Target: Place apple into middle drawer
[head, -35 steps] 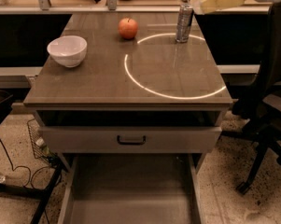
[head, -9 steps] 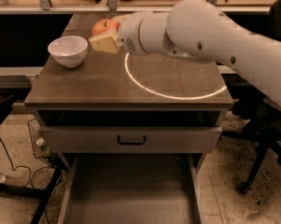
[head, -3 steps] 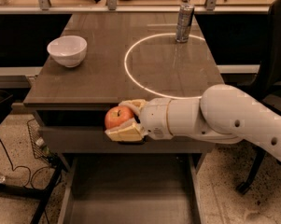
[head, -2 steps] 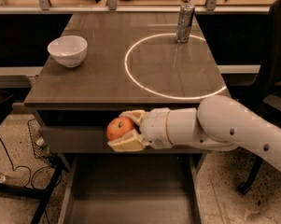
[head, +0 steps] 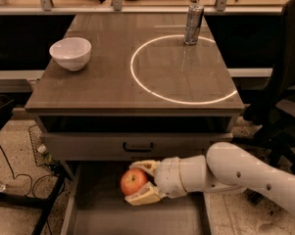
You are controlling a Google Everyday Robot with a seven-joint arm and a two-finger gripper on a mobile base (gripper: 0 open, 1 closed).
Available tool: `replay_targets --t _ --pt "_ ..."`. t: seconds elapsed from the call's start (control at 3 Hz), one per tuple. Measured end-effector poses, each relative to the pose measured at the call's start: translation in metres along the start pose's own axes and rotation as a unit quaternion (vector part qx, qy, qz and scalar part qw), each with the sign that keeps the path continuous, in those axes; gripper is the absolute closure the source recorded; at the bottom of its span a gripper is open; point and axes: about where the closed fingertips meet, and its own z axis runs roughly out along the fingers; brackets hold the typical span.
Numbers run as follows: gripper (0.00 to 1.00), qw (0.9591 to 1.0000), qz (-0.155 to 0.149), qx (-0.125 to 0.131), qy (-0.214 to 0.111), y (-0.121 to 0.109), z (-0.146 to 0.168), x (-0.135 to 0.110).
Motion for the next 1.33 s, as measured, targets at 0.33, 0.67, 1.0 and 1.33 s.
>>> replay_targets --t 0.33,0.67,1.0,1.33 --pt "1.00 0.9999 0.006 -0.015 0.003 0.013 0.008 0.037" --pt "1.00 0.9999 0.010 -0.007 -0.008 0.008 0.012 0.087" --pt "1.00 0.9991 0.010 0.002 -0.040 -0.004 0.018 0.133" --pt "1.00 0.9973 0.017 0.007 -0.071 -0.031 0.031 0.172"
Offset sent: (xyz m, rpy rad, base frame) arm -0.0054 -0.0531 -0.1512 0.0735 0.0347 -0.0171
